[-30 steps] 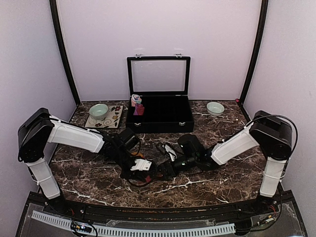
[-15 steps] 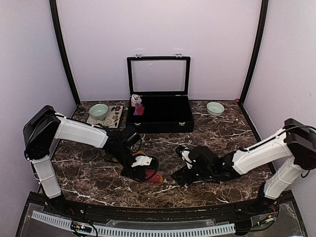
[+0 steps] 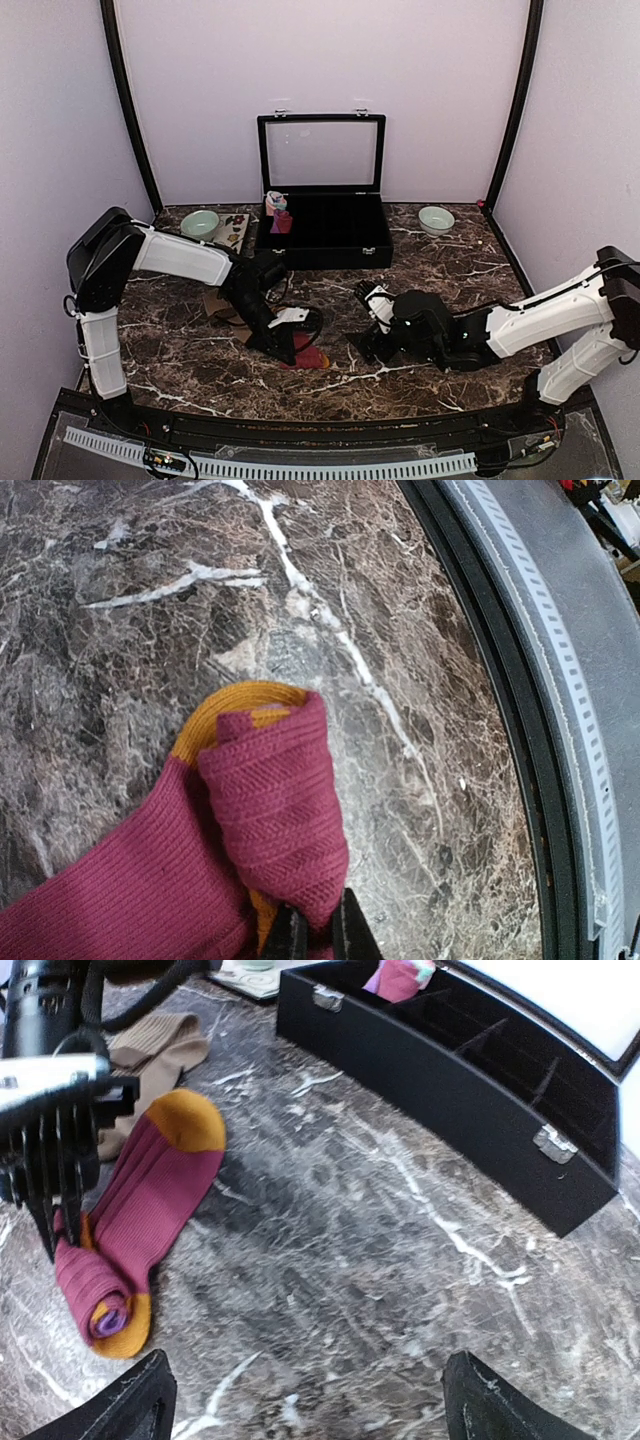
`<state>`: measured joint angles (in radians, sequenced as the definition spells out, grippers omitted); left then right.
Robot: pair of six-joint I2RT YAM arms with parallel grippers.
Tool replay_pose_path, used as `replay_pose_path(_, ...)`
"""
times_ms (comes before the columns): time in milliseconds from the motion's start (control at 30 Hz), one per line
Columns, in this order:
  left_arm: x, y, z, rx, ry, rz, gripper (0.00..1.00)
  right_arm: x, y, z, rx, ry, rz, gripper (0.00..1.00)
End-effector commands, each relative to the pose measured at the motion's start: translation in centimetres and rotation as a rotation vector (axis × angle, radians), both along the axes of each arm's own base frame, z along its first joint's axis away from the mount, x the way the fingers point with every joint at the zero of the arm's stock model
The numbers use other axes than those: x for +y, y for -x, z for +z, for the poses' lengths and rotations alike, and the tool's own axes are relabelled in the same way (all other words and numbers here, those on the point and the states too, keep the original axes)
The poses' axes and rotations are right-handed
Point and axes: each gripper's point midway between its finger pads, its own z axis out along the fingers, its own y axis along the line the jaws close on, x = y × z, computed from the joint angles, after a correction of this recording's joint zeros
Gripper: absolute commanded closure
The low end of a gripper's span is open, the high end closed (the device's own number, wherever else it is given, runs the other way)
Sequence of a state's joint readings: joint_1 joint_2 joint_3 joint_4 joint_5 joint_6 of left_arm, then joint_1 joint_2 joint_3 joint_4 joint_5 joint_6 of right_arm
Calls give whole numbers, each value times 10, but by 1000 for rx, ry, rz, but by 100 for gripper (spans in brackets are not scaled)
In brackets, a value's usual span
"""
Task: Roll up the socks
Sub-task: Roll the sock at the center of the board.
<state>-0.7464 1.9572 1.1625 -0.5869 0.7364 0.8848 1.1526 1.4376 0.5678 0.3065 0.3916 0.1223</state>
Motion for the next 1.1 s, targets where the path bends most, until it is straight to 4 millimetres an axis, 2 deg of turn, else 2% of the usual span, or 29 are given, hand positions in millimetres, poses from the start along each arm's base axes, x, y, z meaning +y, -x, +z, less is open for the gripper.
replay_pose_path(0,57,25,-47,166,-321,3,98,-5,-26,62,-114,-214,-107,1)
replay_pose_path(67,59,29,-49,212,-341,0,98,-4,-22,70,-77,-309,-70,0)
replay_pose_path(100,60,30,-51,228,-351,2,98,6,-11,68,-44,-321,20,0)
replay_pose_path(233,62,33,-51,254,-360,-2,98,31,8,44,3,-167,212,0)
replay_pose_path(300,63,32,-52,255,-368,1,98,36,12,44,-44,-102,242,0)
replay_pose_path(367,64,31,-53,255,-374,6,98,36,8,45,-116,-29,211,3)
replay_pose_path(433,65,30,-54,260,-378,11,98,33,0,53,-162,-2,164,10)
replay_pose_path(500,66,31,-54,267,-388,15,98,28,-2,79,-207,-67,132,15)
replay_pose_path(600,67,32,-55,277,-395,17,98,23,1,111,-221,-235,121,14)
replay_pose_path(633,68,33,-55,281,-398,18,98,24,7,113,-197,-282,162,17)
replay_pose_path(667,68,33,-55,284,-400,17,98,28,16,112,-164,-317,232,30)
replay_pose_path(700,68,34,-55,288,-402,16,98,29,19,113,-151,-338,251,38)
replay_pose_path(767,68,34,-56,291,-408,12,98,34,24,105,-116,-331,286,50)
replay_pose_path(900,70,32,-58,281,-421,9,97,50,49,80,-30,-273,444,59)
replay_pose_path(967,69,30,-58,278,-418,11,97,59,62,68,-6,-229,503,59)
replay_pose_path(1000,69,30,-57,279,-416,11,97,63,69,63,-3,-205,533,54)
replay_pose_path(1067,67,29,-56,279,-409,10,97,71,83,53,5,-169,599,39)
